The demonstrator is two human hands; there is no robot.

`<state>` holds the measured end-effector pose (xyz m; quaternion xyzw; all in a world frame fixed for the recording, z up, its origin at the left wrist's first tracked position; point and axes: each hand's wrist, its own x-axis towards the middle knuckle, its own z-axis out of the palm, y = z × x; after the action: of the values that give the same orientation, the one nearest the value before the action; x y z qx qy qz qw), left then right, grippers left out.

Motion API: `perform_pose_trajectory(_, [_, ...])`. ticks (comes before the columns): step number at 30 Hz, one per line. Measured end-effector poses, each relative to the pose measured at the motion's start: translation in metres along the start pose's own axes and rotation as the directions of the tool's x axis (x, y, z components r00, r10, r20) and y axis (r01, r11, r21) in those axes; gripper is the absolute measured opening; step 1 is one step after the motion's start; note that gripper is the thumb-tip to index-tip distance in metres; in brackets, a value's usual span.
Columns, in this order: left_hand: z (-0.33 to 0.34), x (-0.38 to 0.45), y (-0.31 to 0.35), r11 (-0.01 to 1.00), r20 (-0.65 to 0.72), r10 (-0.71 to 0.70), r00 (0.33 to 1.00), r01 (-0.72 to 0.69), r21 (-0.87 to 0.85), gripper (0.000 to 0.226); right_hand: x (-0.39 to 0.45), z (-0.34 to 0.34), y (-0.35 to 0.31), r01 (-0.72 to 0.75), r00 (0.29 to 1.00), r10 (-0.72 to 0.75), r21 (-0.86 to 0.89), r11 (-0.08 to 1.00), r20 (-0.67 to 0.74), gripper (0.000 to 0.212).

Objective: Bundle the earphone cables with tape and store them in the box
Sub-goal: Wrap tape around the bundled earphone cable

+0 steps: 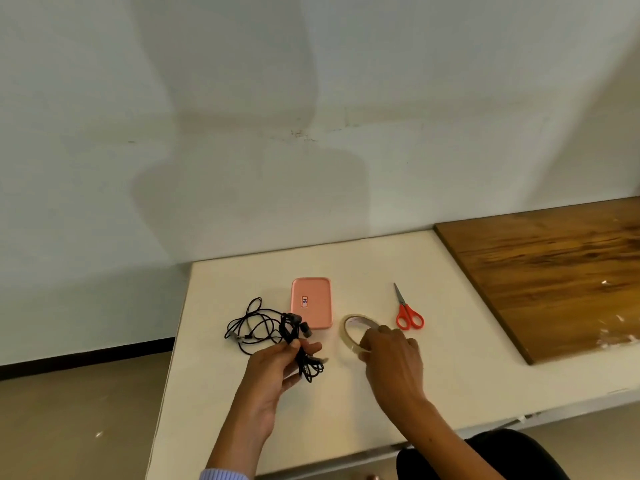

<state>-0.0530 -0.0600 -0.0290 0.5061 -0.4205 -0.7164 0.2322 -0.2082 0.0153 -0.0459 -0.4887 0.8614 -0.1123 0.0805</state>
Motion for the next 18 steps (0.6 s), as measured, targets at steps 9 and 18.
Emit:
perform_pose_trajectory(9, [0.003,-0.007,0.011,0.965,0.165,0.022,0.986,0.022,-0.262,0.030,-0.022,-0.011,-0.025,0.282,0.959,-0.258,0.372,0.884,-0.114,0.012])
perform_pose_trajectory(18, [-0.016,-0.001,0.013,0.827,0.160,0.072,0.985,0.031,-0.561,0.017,-0.001,-0.013,-0.010,-0.040,0.993,-0.048,0.691,0.722,0.108,0.059])
